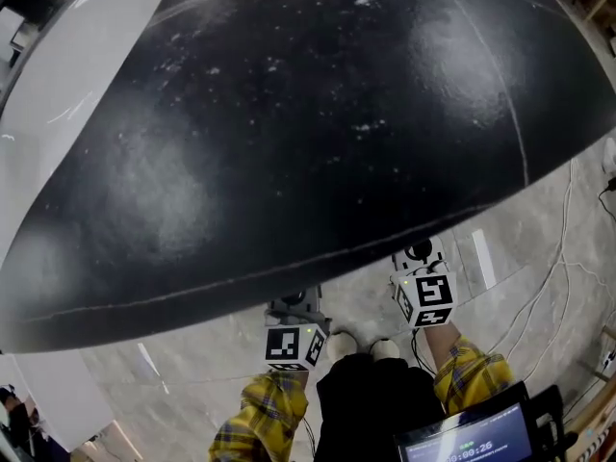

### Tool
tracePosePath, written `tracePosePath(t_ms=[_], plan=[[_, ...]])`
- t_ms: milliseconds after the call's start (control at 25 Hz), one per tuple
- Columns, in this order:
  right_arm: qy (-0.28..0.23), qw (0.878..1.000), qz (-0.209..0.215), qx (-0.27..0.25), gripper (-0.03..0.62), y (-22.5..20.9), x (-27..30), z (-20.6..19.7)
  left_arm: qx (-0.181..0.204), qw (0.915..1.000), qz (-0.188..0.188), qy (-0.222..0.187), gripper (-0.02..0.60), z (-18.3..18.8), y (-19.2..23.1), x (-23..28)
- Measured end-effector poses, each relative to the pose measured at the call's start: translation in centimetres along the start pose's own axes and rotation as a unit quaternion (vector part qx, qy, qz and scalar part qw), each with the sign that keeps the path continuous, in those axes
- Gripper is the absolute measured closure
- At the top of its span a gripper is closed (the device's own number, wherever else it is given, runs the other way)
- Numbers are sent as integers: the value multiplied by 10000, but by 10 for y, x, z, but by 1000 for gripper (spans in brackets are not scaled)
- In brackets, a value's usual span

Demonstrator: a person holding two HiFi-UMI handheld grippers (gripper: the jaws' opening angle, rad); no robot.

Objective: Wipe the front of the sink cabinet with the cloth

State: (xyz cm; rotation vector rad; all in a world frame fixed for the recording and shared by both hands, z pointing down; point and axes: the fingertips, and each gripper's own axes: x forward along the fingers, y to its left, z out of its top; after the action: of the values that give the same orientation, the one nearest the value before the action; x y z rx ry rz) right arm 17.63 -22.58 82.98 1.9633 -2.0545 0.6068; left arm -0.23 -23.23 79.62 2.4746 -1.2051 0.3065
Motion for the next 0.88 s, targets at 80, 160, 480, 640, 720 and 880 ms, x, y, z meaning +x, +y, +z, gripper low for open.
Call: tracePosePath(t_ms=[80, 160, 480, 640, 720, 880], plan=[[-23, 9998, -149, 142, 553, -12, -1, 1, -12, 10000, -60, 24, 574, -3, -5, 1], [-47, 9992, -302, 264, 553, -25, -2, 1, 10, 9999, -109, 37, 574, -5, -9, 3], [108, 9969, -627, 456, 553, -51, -25, 7, 125, 9994, -246, 193, 574, 14, -28, 7], [134, 9965, -650, 515, 554, -46, -48, 24, 151, 9995, -187, 223, 574, 37, -37, -6], [152, 9966, -624, 521, 554, -39, -60, 34, 152, 9995, -140, 224, 574, 51, -39, -14], [196, 9976, -479, 449, 554, -18, -83, 60, 209, 9996, -110, 150, 574, 87, -49, -34]])
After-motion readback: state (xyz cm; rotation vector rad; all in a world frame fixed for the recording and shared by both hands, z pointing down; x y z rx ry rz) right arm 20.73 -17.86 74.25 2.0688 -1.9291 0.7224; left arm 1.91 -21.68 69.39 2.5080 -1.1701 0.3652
